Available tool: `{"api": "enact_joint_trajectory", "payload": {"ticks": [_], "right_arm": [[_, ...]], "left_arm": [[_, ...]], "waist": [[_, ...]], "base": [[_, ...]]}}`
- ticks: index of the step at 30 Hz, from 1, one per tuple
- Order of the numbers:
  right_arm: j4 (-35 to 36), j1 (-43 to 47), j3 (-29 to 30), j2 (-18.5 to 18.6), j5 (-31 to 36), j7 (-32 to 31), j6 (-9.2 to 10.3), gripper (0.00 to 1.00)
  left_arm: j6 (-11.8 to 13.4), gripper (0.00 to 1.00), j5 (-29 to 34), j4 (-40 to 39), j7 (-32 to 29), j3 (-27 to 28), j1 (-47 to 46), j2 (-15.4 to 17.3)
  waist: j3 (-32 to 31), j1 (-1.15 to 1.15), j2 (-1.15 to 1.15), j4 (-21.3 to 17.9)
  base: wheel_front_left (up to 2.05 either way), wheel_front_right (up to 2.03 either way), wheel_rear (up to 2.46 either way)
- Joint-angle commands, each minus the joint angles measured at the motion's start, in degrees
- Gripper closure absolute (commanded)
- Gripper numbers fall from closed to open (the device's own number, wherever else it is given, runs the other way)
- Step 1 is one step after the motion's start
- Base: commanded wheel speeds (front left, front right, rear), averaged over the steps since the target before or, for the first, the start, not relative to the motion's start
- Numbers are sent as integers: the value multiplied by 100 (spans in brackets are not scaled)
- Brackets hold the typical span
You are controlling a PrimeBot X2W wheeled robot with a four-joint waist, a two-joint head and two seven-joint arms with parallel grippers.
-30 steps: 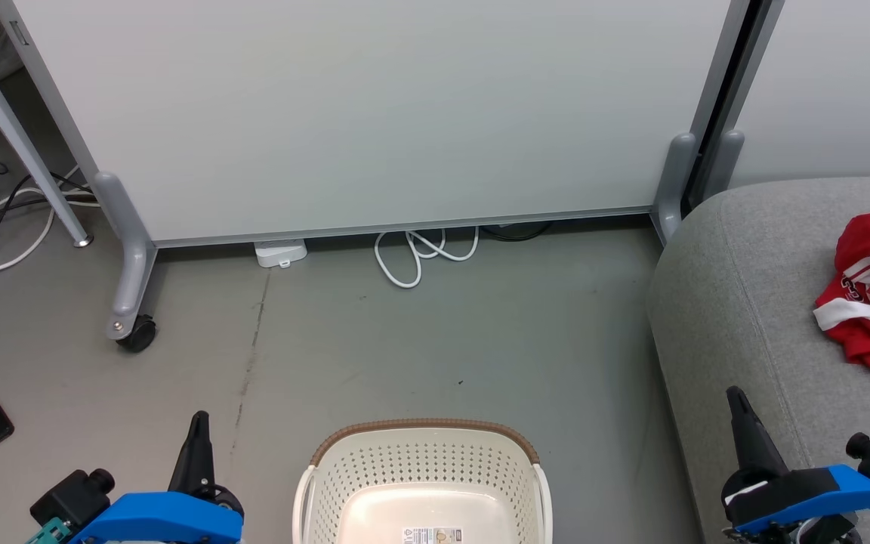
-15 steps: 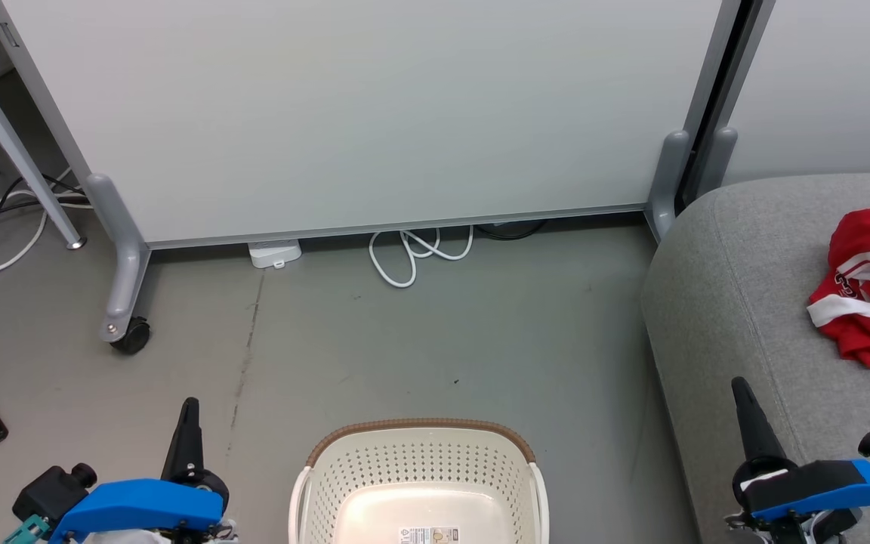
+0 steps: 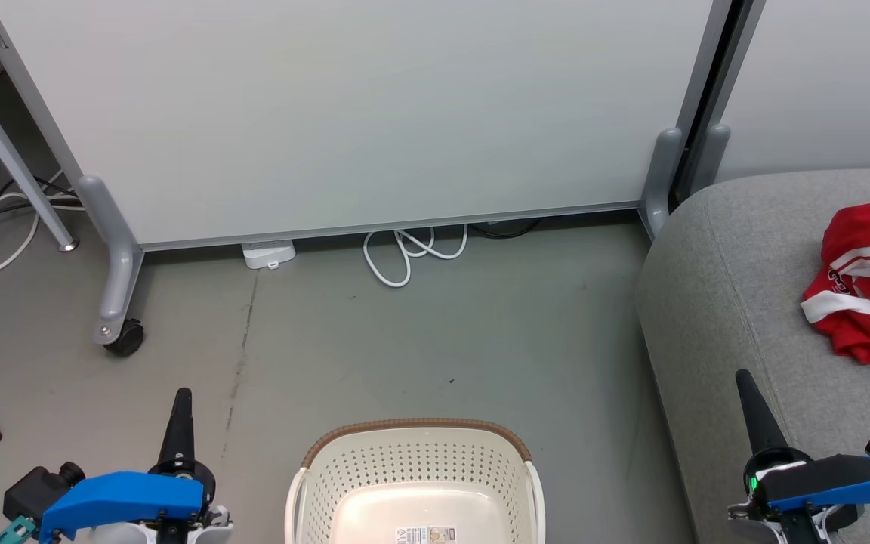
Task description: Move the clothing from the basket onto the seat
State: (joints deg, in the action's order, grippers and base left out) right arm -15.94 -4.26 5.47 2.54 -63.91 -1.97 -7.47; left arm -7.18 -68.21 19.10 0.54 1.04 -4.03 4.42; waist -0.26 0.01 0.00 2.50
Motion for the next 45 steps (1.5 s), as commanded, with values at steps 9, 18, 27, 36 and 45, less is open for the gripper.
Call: {"api": "enact_joint_trajectory", "payload": {"ticks": [9, 18, 27, 36, 45], "right_arm": [[101, -159, 34, 38, -623, -99, -3, 100], [126, -177, 51, 41, -1100, -183, -3, 100], [147, -186, 67, 42, -1549, -255, -3, 100], [168, -207, 84, 44, -2005, -331, -4, 100], [183, -209, 98, 46, -2384, -398, -4, 100]], "left_arm": [[-34, 100, -515, -165, -158, 144, -170, -27], [-38, 100, -922, -243, -279, 234, -184, -54], [-41, 100, -1304, -314, -399, 323, -205, -78], [-46, 100, -1696, -387, -509, 409, -229, -104], [-49, 100, -2018, -449, -608, 487, -236, -132]], "waist": [[7, 0, 0, -40], [13, 0, 0, -78], [20, 0, 0, -116], [27, -1, 0, -158], [34, -1, 0, -196]], "base": [[0, 0, 0], [0, 0, 0], [0, 0, 0], [0, 0, 0], [0, 0, 0]]}}
